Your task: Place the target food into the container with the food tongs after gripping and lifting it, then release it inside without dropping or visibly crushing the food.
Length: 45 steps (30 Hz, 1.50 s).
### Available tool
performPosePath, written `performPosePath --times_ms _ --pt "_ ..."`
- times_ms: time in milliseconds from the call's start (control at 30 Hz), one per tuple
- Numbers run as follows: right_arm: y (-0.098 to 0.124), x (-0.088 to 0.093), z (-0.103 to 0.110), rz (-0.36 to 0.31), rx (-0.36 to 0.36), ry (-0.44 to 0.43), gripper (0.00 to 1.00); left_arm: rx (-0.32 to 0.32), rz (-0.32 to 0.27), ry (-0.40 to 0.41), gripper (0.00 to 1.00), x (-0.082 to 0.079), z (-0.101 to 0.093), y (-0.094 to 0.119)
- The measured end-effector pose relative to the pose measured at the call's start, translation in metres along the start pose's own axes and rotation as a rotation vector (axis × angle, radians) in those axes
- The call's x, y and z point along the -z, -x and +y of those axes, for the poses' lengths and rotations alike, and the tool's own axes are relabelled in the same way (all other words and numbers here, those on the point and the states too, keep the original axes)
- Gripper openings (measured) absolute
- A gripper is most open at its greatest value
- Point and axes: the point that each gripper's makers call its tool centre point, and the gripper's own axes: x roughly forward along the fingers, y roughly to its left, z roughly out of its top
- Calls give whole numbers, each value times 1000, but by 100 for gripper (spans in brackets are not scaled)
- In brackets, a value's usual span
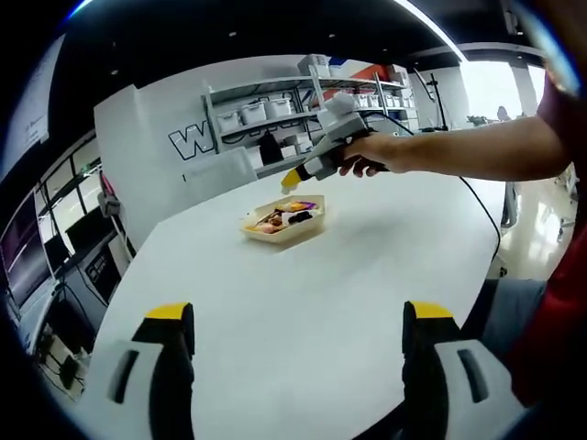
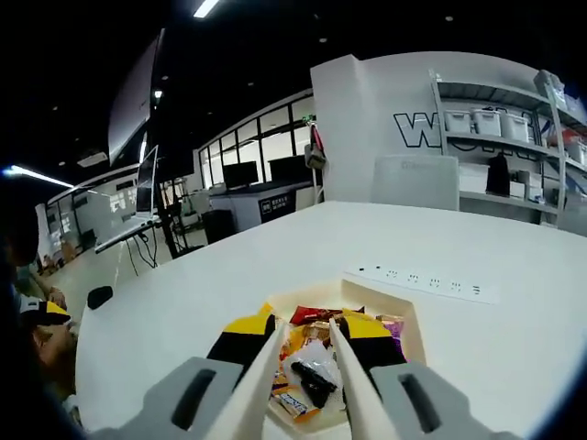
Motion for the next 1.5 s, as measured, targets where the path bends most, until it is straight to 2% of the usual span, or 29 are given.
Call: performPosePath --times_ms 200,400,1267,1500 --pt "9 -4 7 -21 -29 -28 24 5 1 -4 92 0 -5 0" --pt "16 -5 15 -22 -34 14 24 12 -6 -21 92 -5 -9 3" --pt "50 4 36 -15 -63 66 25 37 -48 -38 92 -16 -28 13" --pt "55 2 42 -23 -67 72 25 33 -59 -36 92 -19 -27 17"
